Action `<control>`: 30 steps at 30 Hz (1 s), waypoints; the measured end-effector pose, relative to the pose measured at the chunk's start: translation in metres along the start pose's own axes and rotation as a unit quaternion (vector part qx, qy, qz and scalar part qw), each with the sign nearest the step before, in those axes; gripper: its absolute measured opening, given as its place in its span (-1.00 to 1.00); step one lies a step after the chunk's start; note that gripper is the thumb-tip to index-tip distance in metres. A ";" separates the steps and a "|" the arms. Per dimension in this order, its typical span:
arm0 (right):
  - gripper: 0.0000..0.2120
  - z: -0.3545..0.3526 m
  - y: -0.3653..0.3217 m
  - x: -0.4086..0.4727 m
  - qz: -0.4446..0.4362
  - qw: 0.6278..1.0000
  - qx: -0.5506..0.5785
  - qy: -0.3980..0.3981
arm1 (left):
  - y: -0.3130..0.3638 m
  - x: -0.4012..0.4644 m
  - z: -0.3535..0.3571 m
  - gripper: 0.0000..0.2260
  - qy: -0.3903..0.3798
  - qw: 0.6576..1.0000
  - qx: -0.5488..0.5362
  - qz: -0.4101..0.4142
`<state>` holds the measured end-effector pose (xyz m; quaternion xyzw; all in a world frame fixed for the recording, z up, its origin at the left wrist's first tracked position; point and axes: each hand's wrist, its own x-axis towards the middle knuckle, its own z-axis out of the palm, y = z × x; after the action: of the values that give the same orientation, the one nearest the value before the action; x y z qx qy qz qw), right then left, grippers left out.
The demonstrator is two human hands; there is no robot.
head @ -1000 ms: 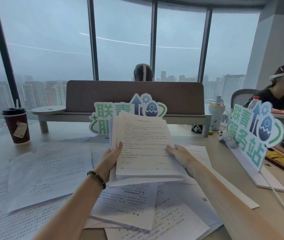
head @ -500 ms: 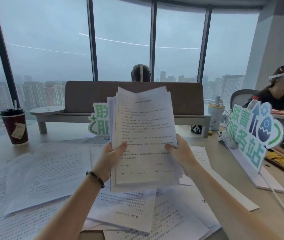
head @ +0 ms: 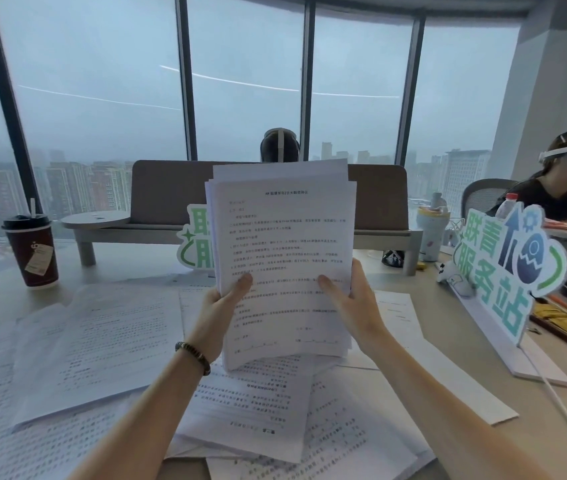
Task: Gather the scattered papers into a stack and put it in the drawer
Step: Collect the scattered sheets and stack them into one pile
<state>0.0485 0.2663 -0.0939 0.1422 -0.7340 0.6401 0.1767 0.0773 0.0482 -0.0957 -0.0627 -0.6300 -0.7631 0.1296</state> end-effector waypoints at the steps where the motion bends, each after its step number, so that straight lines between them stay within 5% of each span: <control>1: -0.64 0.002 0.004 -0.002 0.011 1.000 0.005 -0.004 | -0.001 -0.001 -0.001 -0.84 -0.003 1.000 0.005 -0.002; 10: -0.55 0.008 0.009 -0.001 0.043 0.999 0.027 -0.012 | -0.005 -0.001 -0.003 -0.84 0.003 1.000 0.018 -0.012; 14: -0.23 0.000 -0.032 0.027 -0.059 0.998 0.002 0.022 | -0.005 0.000 -0.003 -0.82 0.006 1.000 0.020 -0.015; 19: -0.13 -0.011 -0.087 0.060 -0.222 0.968 -0.116 0.029 | -0.008 0.002 -0.006 -0.79 -0.002 1.000 0.018 -0.026; 24: -0.30 -0.020 -0.111 0.069 -0.259 0.928 -0.268 -0.002 | -0.008 0.004 -0.007 -0.79 -0.010 0.999 0.006 -0.035; 30: -0.65 -0.020 -0.102 0.076 -0.257 0.915 -0.310 0.033 | -0.009 0.006 -0.011 -0.64 -0.035 0.999 -0.004 -0.034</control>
<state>0.0266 0.2731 0.0330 0.2432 -0.8273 0.3173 0.3947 0.0702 0.0382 -0.1053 -0.0682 -0.6328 -0.7670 0.0812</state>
